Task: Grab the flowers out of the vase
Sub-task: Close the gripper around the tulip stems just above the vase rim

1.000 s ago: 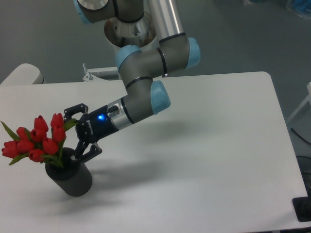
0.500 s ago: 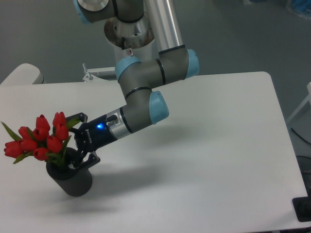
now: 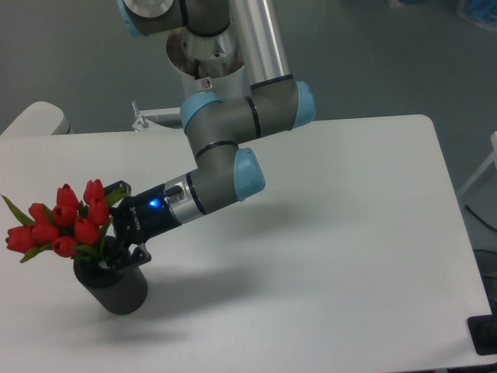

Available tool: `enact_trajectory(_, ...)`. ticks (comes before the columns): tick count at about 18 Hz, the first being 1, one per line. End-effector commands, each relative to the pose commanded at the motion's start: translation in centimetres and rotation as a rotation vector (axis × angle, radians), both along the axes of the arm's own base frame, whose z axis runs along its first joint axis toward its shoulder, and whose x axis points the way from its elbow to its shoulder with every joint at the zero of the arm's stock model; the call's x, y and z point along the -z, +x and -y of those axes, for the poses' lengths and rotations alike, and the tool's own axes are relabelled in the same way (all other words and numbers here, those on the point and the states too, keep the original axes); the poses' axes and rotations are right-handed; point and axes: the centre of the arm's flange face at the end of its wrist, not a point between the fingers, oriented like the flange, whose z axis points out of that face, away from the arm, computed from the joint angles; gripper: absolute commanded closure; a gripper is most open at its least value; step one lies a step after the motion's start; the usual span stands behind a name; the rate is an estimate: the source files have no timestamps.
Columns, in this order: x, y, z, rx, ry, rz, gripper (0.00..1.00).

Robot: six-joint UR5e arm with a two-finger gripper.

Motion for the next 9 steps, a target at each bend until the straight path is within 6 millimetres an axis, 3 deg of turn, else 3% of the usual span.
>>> enact_trajectory(9,-2.6,-0.8,0.5,-0.022,0.086,0.001,1.00)
